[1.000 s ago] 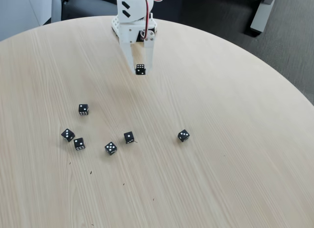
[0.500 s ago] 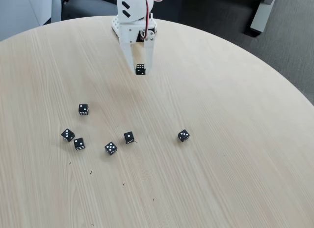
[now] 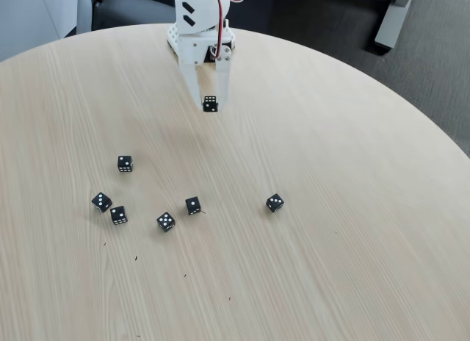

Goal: Pick up the dice with number 6

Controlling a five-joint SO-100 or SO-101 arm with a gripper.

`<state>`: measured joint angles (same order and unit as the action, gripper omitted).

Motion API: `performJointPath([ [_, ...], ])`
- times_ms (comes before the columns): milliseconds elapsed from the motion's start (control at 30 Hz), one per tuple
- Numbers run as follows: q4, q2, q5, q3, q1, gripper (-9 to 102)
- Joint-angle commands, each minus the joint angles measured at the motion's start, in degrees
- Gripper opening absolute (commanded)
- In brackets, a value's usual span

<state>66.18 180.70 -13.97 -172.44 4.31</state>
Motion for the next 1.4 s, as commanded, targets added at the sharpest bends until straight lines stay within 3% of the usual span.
performJointPath([
  [0, 0.1, 0.4, -0.2, 0.9, -0.2, 0],
  [1367, 0.1, 0.4, -0.2, 0.9, -0.2, 0],
])
